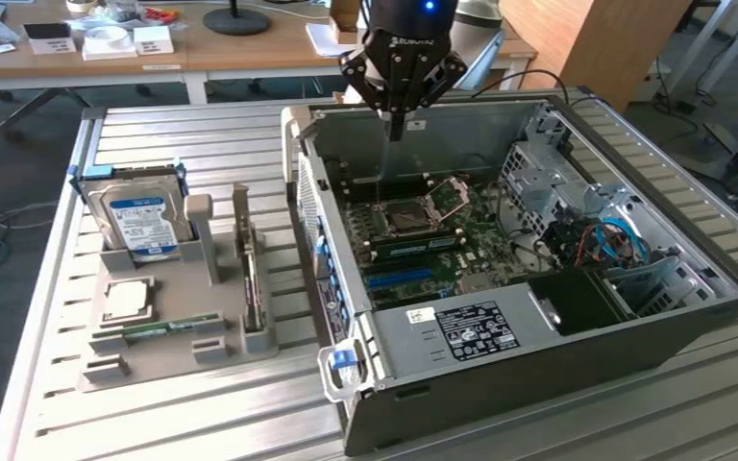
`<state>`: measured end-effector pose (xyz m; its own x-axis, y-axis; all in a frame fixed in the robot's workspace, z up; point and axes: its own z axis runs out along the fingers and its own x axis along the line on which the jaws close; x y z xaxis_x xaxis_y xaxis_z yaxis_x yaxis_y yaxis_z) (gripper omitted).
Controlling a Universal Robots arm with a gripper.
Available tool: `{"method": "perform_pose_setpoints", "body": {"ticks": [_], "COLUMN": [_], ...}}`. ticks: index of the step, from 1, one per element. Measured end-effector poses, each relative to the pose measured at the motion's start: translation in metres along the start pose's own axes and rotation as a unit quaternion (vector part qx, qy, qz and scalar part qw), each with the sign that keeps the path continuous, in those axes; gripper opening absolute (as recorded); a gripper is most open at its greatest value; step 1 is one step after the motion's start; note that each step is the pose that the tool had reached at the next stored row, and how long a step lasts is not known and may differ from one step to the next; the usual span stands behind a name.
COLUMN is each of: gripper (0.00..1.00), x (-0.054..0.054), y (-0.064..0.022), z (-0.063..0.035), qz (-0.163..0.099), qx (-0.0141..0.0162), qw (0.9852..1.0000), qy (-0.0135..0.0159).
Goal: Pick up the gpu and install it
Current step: 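Reach for the gpu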
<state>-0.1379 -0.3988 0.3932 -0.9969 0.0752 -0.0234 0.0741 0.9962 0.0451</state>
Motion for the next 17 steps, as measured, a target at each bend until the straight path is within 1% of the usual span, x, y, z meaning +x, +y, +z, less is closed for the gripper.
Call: {"method": "perform_pose_setpoints", "body": {"ticks": [6,12,17], "gripper": [0.11,0.11,0.11], "x": [0.005,0.016,0.023], "y": [-0.0004,-0.0013,-0.0017], "z": [-0.0001,-0.0003,-0.0004], "qz": [0.0,0.0,0.0], "qx": [0.0,0.0,0.0], "qw": [1.0,1.0,1.0], "qy": [0.0001,0.0,0.0]}}
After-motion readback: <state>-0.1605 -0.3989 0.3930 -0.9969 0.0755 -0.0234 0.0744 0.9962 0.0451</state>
